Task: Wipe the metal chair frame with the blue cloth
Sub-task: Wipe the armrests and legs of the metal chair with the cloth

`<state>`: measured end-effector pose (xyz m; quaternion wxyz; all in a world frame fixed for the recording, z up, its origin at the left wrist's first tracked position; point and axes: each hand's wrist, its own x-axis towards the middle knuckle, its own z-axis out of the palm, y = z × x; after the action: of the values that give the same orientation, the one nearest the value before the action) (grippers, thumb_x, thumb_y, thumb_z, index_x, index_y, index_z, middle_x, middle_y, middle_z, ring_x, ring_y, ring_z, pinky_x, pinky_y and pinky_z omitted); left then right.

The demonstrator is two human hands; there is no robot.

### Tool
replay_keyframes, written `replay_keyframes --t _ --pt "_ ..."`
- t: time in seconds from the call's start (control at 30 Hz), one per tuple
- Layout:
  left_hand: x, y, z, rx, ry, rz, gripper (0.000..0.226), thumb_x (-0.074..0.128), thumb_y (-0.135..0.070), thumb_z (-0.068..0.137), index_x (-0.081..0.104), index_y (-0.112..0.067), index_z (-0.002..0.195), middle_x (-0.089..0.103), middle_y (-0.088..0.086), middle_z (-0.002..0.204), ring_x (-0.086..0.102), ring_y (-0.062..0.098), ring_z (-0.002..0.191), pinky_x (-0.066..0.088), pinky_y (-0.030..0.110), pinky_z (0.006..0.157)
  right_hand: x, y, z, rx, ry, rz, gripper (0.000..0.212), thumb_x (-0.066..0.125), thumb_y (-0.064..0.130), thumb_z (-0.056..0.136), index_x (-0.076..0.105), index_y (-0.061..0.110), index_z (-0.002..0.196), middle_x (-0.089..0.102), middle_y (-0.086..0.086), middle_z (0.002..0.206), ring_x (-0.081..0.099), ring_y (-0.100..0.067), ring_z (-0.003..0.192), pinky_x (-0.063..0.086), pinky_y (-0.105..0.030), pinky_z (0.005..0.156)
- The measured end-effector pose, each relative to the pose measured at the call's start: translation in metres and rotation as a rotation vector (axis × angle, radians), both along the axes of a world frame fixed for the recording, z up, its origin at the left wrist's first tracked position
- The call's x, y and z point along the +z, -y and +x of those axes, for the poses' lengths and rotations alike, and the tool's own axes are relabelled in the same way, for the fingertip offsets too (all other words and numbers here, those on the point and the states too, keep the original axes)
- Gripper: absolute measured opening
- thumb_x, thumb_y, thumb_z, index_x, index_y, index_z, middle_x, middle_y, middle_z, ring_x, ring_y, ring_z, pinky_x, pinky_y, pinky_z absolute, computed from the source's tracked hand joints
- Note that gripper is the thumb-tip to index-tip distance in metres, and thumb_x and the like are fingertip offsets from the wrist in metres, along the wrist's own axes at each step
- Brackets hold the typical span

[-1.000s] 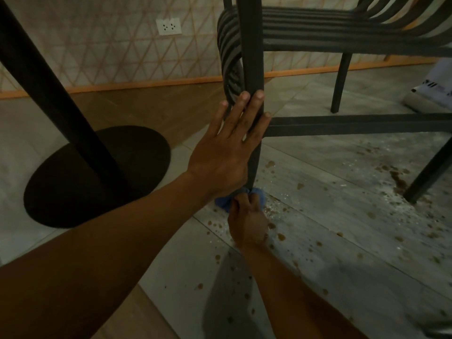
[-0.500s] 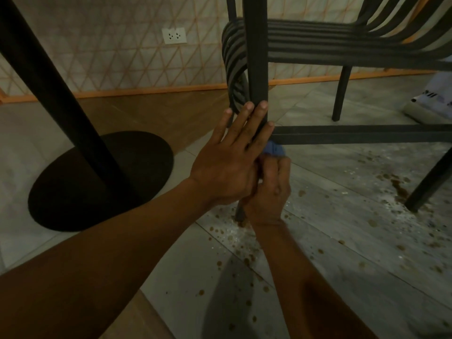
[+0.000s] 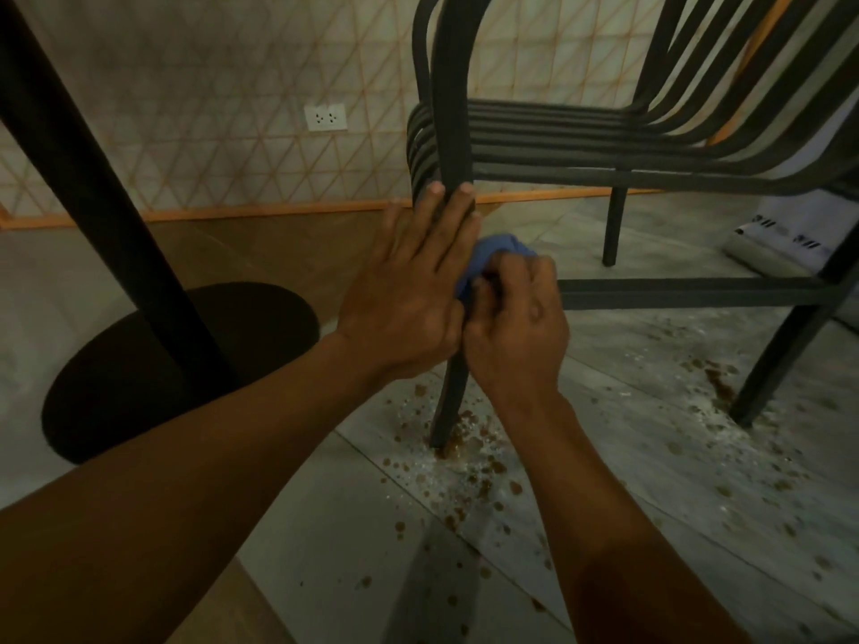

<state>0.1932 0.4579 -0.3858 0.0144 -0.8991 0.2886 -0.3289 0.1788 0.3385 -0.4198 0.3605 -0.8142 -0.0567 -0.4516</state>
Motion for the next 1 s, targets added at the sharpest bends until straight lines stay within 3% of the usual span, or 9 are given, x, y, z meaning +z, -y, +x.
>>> replay_keyframes --t 0.13,0.3,0.37,0.5,0.6,0.63,0.7,0.83,1.0 --pt "0.008 -0.001 -0.001 0.011 -0.010 -0.003 0.066 0.028 -0.032 0.089 0.022 -0.004 0.148 0.012 0.018 0.159 0.007 0.034 0.147 0.013 0.056 0.118 0.014 0.010 0.012 0.163 -0.152 0.009 0.005 0.057 0.007 0.087 0.055 0.005 0.091 0.053 -0.014 0.096 0.051 -0.027 0.087 0.048 -0.046 0.069" --pt "0.003 0.004 -0.007 0.002 -0.132 -0.105 0.072 0.037 -0.036 0.088 0.014 -0.005 0.150 0.000 0.015 0.161 -0.001 0.028 0.149 0.015 0.051 0.119 0.028 0.019 0.008 0.343 -0.274 0.217 0.009 0.058 0.000 0.085 0.053 0.008 0.081 0.054 -0.009 0.085 0.053 -0.017 0.070 0.049 -0.040 0.066" --pt "0.008 0.006 -0.008 -0.043 -0.150 -0.227 0.074 0.042 -0.033 0.089 0.014 -0.003 0.150 0.001 0.014 0.161 0.002 0.021 0.148 0.022 0.038 0.118 0.042 0.014 0.004 0.369 -0.248 0.226 0.008 0.057 0.001 0.085 0.056 0.009 0.082 0.056 -0.009 0.086 0.055 -0.017 0.071 0.051 -0.040 0.068" --pt "0.040 0.006 -0.001 -0.127 -0.072 -0.488 0.069 0.049 -0.032 0.094 0.018 -0.004 0.149 0.011 0.013 0.161 0.011 -0.005 0.131 0.038 0.022 0.094 0.085 -0.001 0.009 0.285 -0.096 0.115 0.003 0.060 0.008 0.086 0.061 0.010 0.088 0.056 -0.009 0.095 0.056 -0.021 0.083 0.051 -0.038 0.070" --pt "0.071 0.005 0.008 -0.106 0.031 -0.610 0.061 0.055 -0.022 0.096 0.027 -0.005 0.147 0.026 0.014 0.156 0.021 0.001 0.135 0.023 0.003 0.101 0.123 -0.009 0.016 0.159 -0.016 -0.010 0.010 0.061 0.022 0.087 0.063 0.019 0.097 0.050 -0.004 0.098 0.052 -0.018 0.086 0.051 -0.033 0.066" --pt "0.081 0.005 0.010 -0.120 0.065 -0.648 0.055 0.057 -0.018 0.096 0.033 -0.004 0.144 0.037 0.015 0.151 0.032 0.005 0.133 0.026 -0.001 0.099 0.133 -0.010 0.018 0.125 0.017 -0.031 0.011 0.062 0.025 0.086 0.064 0.021 0.096 0.046 -0.002 0.096 0.049 -0.015 0.085 0.050 -0.031 0.064" --pt "0.096 0.007 0.015 -0.150 0.122 -0.729 0.044 0.058 -0.011 0.095 0.045 -0.003 0.136 0.055 0.013 0.133 0.051 0.009 0.118 0.038 0.006 0.096 0.148 -0.007 0.021 0.065 0.086 -0.063 0.011 0.065 0.029 0.083 0.066 0.023 0.093 0.046 -0.003 0.098 0.045 -0.016 0.089 0.049 -0.031 0.063" --pt "0.119 0.012 0.021 -0.170 0.191 -0.810 0.033 0.058 -0.003 0.090 0.056 0.002 0.123 0.064 0.016 0.113 0.058 0.016 0.101 0.039 0.009 0.088 0.162 0.001 0.027 -0.004 0.126 -0.130 0.017 0.061 0.034 0.087 0.068 0.026 0.100 0.057 -0.009 0.115 0.048 -0.027 0.104 0.042 -0.040 0.082" --pt "0.149 0.021 0.024 -0.189 0.258 -0.796 0.029 0.052 -0.001 0.087 0.061 0.003 0.114 0.066 0.017 0.107 0.061 0.019 0.098 0.049 0.022 0.089 0.172 0.013 0.032 0.005 0.236 -0.101 0.017 0.055 0.019 0.089 0.068 0.017 0.099 0.058 -0.014 0.089 0.052 -0.028 0.081 0.045 -0.042 0.068"
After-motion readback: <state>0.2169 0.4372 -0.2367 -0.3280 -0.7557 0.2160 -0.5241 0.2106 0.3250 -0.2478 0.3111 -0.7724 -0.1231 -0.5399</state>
